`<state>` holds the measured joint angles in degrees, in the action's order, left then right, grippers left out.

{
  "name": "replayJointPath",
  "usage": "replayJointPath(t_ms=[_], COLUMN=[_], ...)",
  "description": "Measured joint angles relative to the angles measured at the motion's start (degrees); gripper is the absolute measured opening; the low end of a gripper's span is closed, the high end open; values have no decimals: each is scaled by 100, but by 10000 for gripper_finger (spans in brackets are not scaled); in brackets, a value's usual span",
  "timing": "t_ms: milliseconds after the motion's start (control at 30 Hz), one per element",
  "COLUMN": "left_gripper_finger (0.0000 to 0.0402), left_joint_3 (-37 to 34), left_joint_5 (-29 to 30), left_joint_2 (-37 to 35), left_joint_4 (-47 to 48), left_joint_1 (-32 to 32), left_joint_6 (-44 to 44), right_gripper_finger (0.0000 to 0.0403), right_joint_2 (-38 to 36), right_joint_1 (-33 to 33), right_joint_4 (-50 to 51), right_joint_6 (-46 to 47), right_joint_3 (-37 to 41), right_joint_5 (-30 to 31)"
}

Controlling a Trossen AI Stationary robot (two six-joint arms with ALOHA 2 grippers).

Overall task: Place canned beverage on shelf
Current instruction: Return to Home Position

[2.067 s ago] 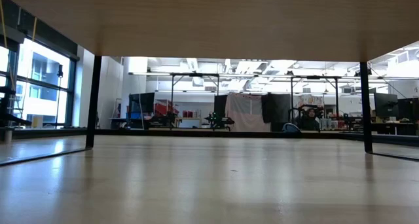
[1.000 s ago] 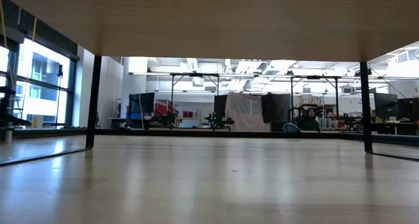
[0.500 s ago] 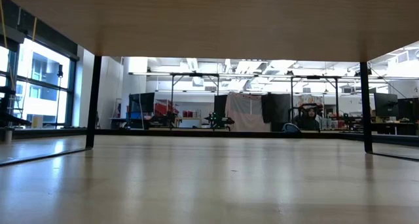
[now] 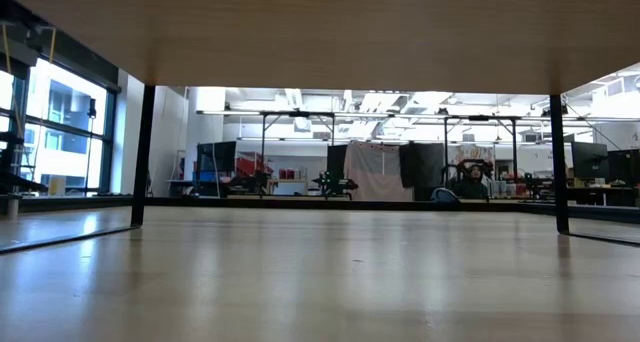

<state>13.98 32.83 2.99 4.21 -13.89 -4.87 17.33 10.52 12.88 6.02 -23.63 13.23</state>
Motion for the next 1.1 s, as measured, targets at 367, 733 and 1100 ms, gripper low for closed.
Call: replayJointPath(t_ms=[367,733,1100], left_gripper_finger=[213,212,147], left_joint_3=[-764,-949,-945], left_joint_5=[-419,-852,-812], left_joint_2=[-5,-45,-279], left_joint_4=[-650,-794,-344], left_joint_1=[0,0,2], left_joint_6=[365,522,593], right_gripper_finger=[0,0,0], right_joint_2=[-729,-1729,-1722], right_joint_1=[2,2,2], right_joint_4=[-152,-587,-840], right_joint_6=[61,61,105], right_joint_3=[589,1645,2061], right_joint_5=[-12,-12,-20])
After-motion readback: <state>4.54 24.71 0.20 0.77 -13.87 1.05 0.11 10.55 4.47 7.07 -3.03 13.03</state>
